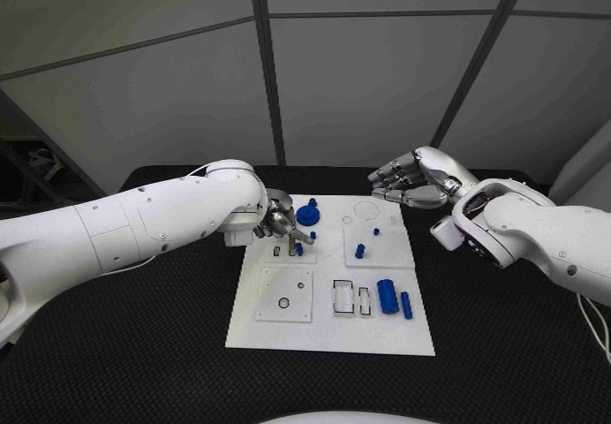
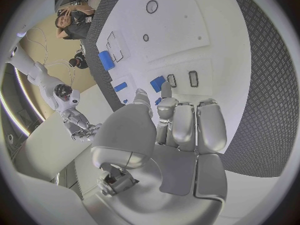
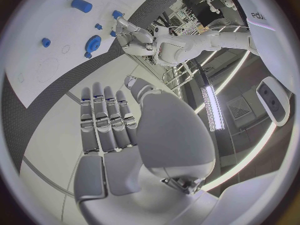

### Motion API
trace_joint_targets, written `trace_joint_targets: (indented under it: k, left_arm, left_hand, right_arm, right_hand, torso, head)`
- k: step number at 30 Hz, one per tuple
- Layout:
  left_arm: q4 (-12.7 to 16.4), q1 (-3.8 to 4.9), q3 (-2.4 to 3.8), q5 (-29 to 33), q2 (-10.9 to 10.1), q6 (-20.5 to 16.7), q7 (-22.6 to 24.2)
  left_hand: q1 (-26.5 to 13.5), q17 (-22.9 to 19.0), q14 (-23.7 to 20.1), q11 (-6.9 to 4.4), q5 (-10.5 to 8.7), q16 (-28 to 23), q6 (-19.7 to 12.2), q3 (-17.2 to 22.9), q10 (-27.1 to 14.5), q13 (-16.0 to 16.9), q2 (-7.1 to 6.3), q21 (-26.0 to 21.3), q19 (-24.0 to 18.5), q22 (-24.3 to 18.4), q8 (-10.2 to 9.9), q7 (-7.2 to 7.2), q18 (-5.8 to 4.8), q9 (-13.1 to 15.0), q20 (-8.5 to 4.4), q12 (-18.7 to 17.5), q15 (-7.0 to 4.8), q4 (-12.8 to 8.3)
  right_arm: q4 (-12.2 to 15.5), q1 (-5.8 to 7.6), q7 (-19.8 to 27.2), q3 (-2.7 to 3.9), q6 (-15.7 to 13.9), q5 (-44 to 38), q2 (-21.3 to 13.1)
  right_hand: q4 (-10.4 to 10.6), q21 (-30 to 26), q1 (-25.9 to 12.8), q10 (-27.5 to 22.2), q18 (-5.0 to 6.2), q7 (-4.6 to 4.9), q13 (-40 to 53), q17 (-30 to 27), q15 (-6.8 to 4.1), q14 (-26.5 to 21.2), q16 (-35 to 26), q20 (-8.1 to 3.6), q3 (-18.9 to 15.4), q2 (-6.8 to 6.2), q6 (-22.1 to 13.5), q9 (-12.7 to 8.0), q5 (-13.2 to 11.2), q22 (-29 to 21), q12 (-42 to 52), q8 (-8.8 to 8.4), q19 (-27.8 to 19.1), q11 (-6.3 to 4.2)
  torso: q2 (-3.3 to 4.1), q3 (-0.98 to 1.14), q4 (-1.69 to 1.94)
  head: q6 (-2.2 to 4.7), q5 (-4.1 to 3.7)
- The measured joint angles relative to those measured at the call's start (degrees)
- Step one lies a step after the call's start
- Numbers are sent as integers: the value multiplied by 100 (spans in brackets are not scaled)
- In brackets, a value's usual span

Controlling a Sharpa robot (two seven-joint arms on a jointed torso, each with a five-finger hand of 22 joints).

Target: Assemble the parts on the task board

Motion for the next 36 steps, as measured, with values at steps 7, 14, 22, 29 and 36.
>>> trace_joint_targets:
  k: [7, 14, 22, 29, 36]
  left_arm:
    - [-25, 0, -12, -9, 23, 55, -2]
    - [-21, -1, -14, -12, 59, 93, -3]
    - [-52, -1, -15, -14, 91, 124, -4]
    - [-77, -1, -15, -16, 114, 142, -4]
    - [-84, -1, -15, -16, 139, 155, -4]
  left_hand:
    - [81, 6, 0, 0, 0, 0, -58, 16, 0, 0, 81, 0, 0, 0, 27, 18, 1, 83, 0, 0, 0, -47]
    - [103, 6, 0, 0, 0, 0, -58, 16, 0, -1, 103, 0, 0, -1, 49, 18, -1, 99, 0, 0, 0, -47]
    - [137, 5, 0, -20, 0, 0, -99, 40, -21, -14, 136, 0, 0, 12, 77, 18, -1, 151, 0, 0, 0, -104]
    - [327, 11, 0, -20, 0, 0, -140, 134, -21, -35, 219, 0, 0, 21, 115, 18, 0, 242, 0, -29, 0, -250]
    - [740, 17, 0, -38, 0, 0, -238, 400, -85, -92, 330, 0, 0, 33, 115, -8, 0, 338, 0, -105, 0, -543]
  right_arm:
    - [-15, 0, -5, 0, 0, -2, 11]
    - [-34, 0, -14, 0, 1, -2, 39]
    - [-48, 0, -21, 0, 2, -3, 53]
    - [-53, 0, -28, 0, 2, -3, 62]
    - [-62, 0, -34, 0, 3, -3, 73]
  right_hand:
    - [0, -31, 0, 0, 0, 21, 0, -19, 8, -8, 0, 0, 0, 0, -21, 0, 16, -15, 0, 0, 0, 0]
    - [-2, -32, 0, -21, 0, 21, 0, -24, 28, -28, 0, 0, -31, 0, -21, 0, 36, -21, 0, 0, 0, 21]
    - [-1, -55, -23, -21, 0, 20, 0, -29, 28, -28, 0, 0, -31, 23, -21, 0, 36, -26, 0, 0, 0, 20]
    - [-1, -55, -22, -21, 0, 20, 0, -35, 28, -28, 0, 0, -31, 23, -21, 0, 36, -32, 0, 0, 0, 20]
    - [-1, -55, -22, -21, 0, 20, 0, -34, 28, -28, 0, 0, -31, 23, -21, 0, 36, -32, 0, 1, 0, 20]
  torso:
    - [-1, 2, -4]
    - [-3, 2, 4]
    - [-4, 1, 7]
    - [-3, 0, 6]
    - [-2, -1, 6]
  head:
    - [-24, -1]
    - [-37, -5]
    - [-44, 1]
    - [-55, 3]
    - [-65, -8]
